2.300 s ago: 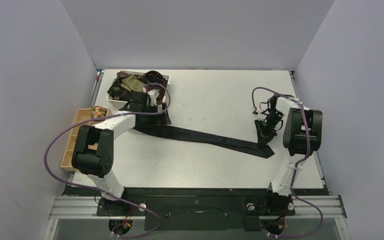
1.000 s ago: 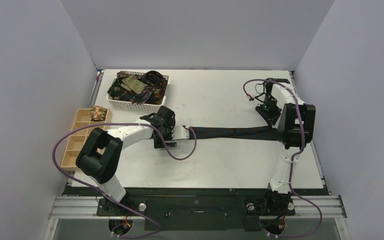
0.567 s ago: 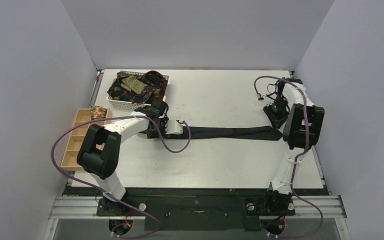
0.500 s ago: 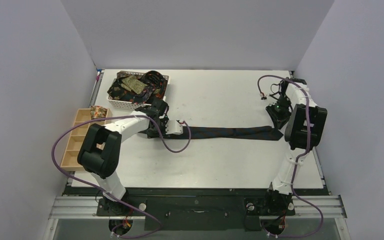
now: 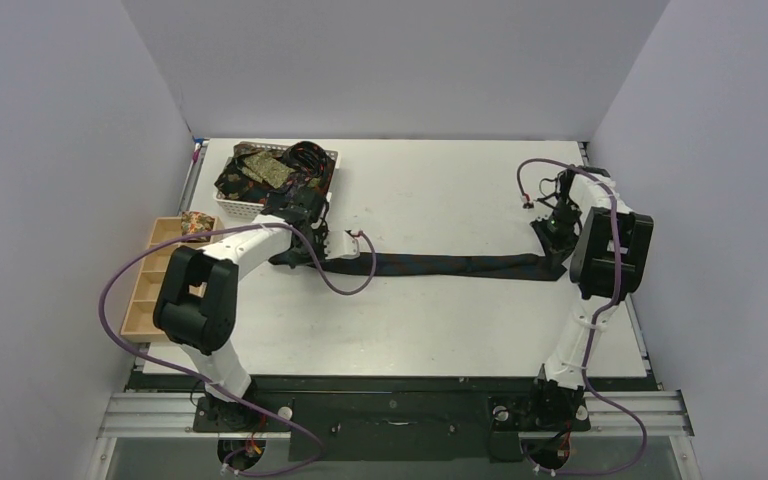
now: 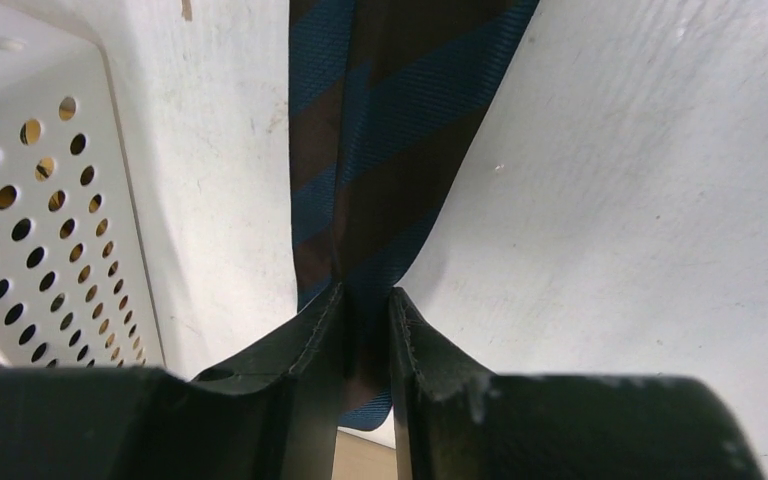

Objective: Roll the ties
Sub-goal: Flatten out the tie at the center of the board.

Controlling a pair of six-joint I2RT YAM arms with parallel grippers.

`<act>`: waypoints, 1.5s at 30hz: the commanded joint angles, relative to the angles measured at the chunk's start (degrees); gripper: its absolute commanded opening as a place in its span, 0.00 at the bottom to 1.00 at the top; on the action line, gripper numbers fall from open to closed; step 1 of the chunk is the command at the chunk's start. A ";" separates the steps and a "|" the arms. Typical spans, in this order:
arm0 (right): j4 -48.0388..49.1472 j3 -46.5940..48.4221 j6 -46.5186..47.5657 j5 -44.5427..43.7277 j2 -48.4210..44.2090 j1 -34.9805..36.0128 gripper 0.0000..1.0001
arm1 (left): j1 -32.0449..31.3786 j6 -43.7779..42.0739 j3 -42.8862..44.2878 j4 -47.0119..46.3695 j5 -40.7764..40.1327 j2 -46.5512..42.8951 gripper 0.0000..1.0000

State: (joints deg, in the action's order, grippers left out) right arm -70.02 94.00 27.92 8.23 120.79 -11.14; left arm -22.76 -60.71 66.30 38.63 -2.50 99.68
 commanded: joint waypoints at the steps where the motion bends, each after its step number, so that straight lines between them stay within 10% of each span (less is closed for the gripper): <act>1: 2.72 1.52 -0.46 -5.39 2.54 -2.92 0.01 | 2.13 -1.67 2.32 0.91 1.27 -0.40 0.18; 15: 3.28 7.60 5.94 -13.32 4.55 -3.63 0.00 | 3.38 7.02 7.44 -1.52 1.47 4.84 0.24; 21: 2.49 9.66 8.43 -12.49 3.75 -3.55 0.00 | 2.97 7.05 11.01 2.65 13.68 2.07 1.00; 29: -0.74 11.70 7.85 -9.65 2.63 -3.63 0.00 | -9.79 12.36 18.09 1.12 18.28 8.99 0.96; 45: -5.51 6.00 -1.64 12.27 -0.67 -2.06 0.14 | -13.21 18.81 33.05 8.40 18.87 26.93 0.96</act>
State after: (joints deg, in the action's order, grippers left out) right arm -75.72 102.76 29.43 17.04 123.17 -14.31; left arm -34.87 -42.22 98.28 44.97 16.62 125.69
